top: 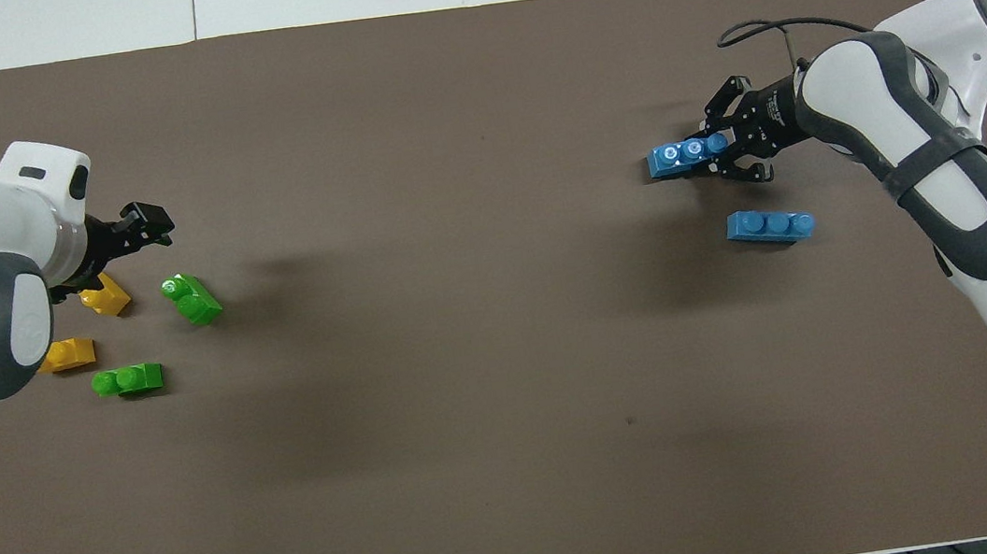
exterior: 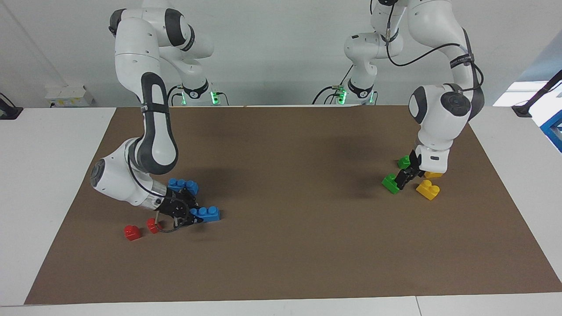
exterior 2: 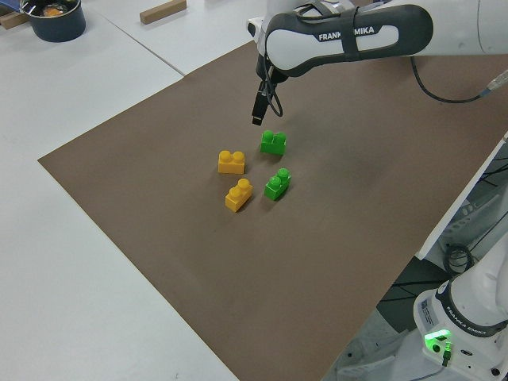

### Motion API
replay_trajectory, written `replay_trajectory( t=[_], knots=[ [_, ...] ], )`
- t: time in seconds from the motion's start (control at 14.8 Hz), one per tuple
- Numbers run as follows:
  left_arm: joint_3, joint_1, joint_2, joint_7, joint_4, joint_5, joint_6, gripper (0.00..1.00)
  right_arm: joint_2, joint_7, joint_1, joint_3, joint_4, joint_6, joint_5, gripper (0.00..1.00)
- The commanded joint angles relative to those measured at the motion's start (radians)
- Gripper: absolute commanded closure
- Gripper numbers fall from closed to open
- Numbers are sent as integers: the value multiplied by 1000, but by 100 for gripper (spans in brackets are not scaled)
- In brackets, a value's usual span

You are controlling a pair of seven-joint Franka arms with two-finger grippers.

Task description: Remove green block with left arm and hold with right

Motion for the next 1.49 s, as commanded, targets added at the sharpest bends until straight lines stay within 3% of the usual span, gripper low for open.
replay_trajectory(
  t=[0.0,0.27,0.47,0.75,1.22,1.42],
  knots=[
    [-3,8,-87,105,32,-8,-130,0,-22,-1,20,2,-39,31,10,0],
    [-3,8,-226,197,21,-11,-265,0,-88,5,15,-1,-25,-32,0,0],
    [-3,1,-277,251,14,-13,-333,0,-177,15,8,-8,-25,-104,-23,0],
    [3,8,-323,421,-9,-40,-402,0,-298,-17,-8,-10,-6,-198,-199,0],
    [3,8,-358,429,-16,-63,-399,0,-467,-488,-12,-8,-1,-337,-434,0],
    [52,19,-340,426,-2,-183,-358,0,-574,-693,-8,-8,-1,-443,-485,0]
  ],
)
